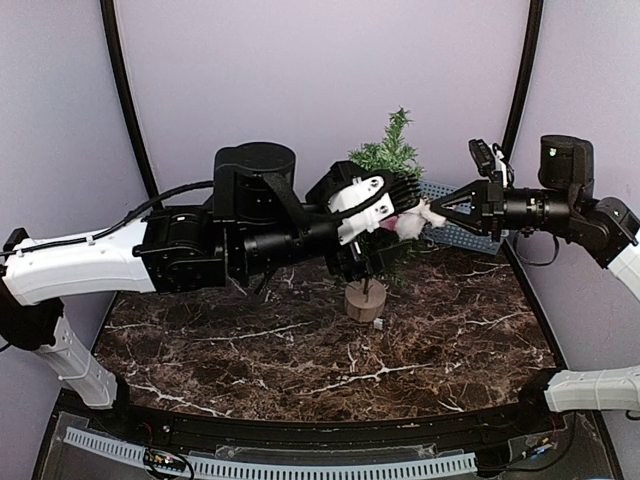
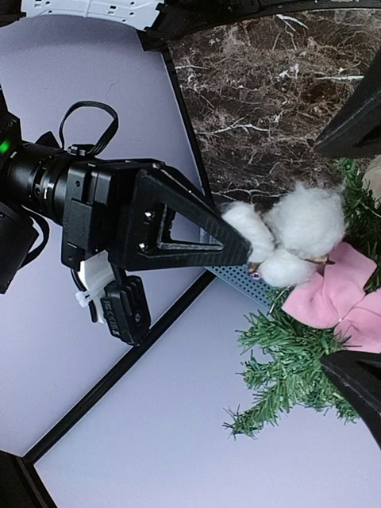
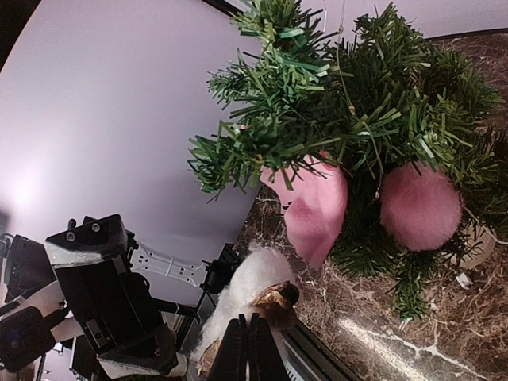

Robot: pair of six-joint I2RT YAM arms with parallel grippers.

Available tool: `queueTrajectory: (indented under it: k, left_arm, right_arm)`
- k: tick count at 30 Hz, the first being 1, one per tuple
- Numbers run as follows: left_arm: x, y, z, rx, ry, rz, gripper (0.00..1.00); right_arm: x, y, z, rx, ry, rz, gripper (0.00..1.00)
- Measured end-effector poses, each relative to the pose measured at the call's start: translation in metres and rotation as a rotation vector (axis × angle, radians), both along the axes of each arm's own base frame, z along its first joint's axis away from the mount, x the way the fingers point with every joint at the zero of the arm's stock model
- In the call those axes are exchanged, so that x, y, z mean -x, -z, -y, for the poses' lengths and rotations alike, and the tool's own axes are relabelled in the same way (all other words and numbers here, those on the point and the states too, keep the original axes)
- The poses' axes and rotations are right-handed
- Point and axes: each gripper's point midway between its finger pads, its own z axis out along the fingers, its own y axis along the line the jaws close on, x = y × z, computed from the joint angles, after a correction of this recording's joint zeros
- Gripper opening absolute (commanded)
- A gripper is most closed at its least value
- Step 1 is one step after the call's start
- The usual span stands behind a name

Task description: Decorate the small christmas tree

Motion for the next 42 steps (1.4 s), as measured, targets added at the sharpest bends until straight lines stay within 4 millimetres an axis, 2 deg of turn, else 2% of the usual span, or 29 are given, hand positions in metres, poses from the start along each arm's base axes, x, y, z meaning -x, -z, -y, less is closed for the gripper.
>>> queueTrajectory:
  k: [3,5,13,20,32,42]
  left_arm:
    - [-0.001,-0.002,0.005,-0.015,0.002,0.012,0.68]
    - [-0.002,-0.001,0.008,-0.027,0.004,0.014,0.67]
    - [-0.001,0.023,0.016,-0.118,0.025,0.000,0.60]
    - [-0.005,0.040,0.019,-0.177,0.007,0.005,0.36]
    - [-0.018,0.043,0.018,-0.197,-0.063,0.054,0.29]
    - [-0.025,0.041,0.019,-0.194,-0.094,0.088,0.09]
  right_arm:
    - [0.000,0.002,-0.005,0.004,-0.009,-0.008,0.00]
    - [-0.001,0.004,-0.006,0.007,-0.009,-0.010,0.00]
    - [0.000,0.004,-0.012,0.007,-0.018,-0.013,0.00]
    - [0.002,0.003,-0.015,0.002,-0.026,-0.014,0.00]
    - [0.005,0.001,-0.018,-0.006,-0.041,-0.008,0.00]
    - [0.005,-0.002,-0.019,-0.015,-0.045,0.005,0.00]
